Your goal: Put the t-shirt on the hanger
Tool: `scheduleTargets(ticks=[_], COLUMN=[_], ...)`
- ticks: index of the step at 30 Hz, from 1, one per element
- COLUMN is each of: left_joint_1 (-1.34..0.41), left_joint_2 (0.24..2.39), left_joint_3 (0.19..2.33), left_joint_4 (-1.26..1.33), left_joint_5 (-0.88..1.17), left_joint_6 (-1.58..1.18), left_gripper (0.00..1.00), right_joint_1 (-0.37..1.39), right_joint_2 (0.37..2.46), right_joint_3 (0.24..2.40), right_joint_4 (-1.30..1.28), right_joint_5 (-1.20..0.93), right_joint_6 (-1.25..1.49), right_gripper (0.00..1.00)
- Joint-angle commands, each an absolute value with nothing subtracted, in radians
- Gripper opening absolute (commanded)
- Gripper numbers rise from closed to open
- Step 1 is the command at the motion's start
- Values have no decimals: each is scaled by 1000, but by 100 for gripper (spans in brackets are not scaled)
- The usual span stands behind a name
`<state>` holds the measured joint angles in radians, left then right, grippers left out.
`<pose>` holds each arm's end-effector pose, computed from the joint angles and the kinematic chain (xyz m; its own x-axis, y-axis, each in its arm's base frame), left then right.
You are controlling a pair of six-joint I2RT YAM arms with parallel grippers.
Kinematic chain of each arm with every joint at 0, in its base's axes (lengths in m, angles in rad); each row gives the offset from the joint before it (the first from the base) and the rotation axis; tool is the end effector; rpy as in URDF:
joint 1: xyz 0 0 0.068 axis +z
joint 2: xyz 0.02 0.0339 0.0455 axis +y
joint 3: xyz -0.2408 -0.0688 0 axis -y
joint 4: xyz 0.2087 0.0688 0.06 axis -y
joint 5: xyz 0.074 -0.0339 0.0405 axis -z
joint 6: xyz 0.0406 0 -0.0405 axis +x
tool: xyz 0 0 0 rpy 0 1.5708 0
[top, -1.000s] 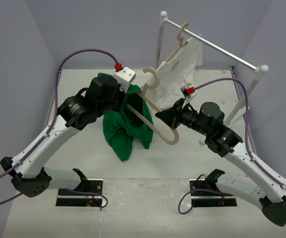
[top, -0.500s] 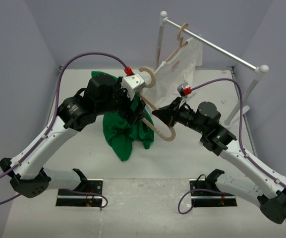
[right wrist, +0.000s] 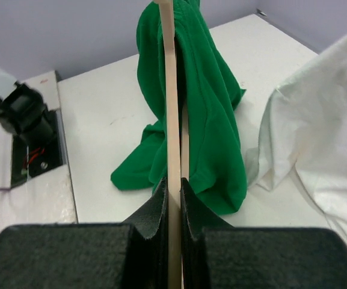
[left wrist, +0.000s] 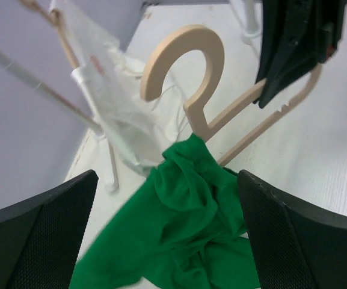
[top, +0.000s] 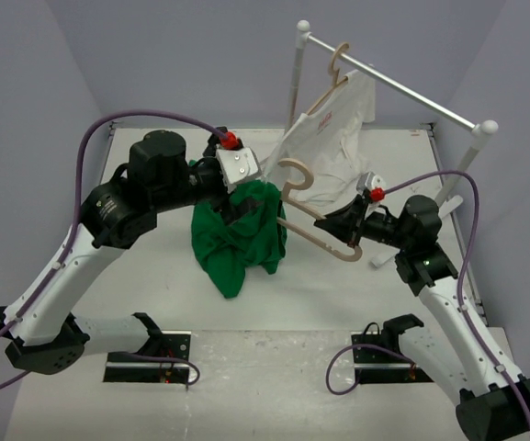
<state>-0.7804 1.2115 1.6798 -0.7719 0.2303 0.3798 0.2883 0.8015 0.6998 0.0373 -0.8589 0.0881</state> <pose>0.1376 -0.1493 0.4527 0.1140 0.3950 -0.9116 0.8587 0.4223 0.2904 0.1509 0.0768 0.3185 -0.1415 0.0180 -0.9898 -0.9012 0.4115 0.1363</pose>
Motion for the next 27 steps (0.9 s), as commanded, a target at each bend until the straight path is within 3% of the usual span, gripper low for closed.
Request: scheduleTargets(ticks=[1, 2, 7, 10, 17, 19, 23, 27], left_joint_1=[-779, -779, -779, -779, -780, -781, -781, -781], left_joint_2=[1227, 1247, 1209, 1186, 1146, 1149, 1182, 1201], left_joint_3=[1721, 1735, 1632, 1564, 1516, 1497, 1499, 1515], left_joint_4=[-848, -912, -937, -925, -922, -902, -882, -874], left_joint_5=[516, 563, 647, 639, 638, 605, 570, 571], left_joint_6=[612, 627, 630, 604, 567, 549, 526, 547], left_gripper=[97, 92, 81, 62, 56, 48, 3, 0], right_joint_1=[269, 268, 264, 258, 246, 247, 247, 247], right_joint_2=[740, 724, 718, 722, 706, 701, 693, 692], right_joint_3=[740, 751, 779, 797, 808, 816, 832, 811], right_joint_4=[-8, -45, -82, -97, -97, -99, -123, -36], right_joint_5=[-1131, -1167, -1221, -1249, -1301, -1316, -1319, -1319], right_joint_6=[-128, -168, -239, -264, -274, -272, -279, -199], right_gripper=[0, 0, 0, 0, 0, 0, 0, 0])
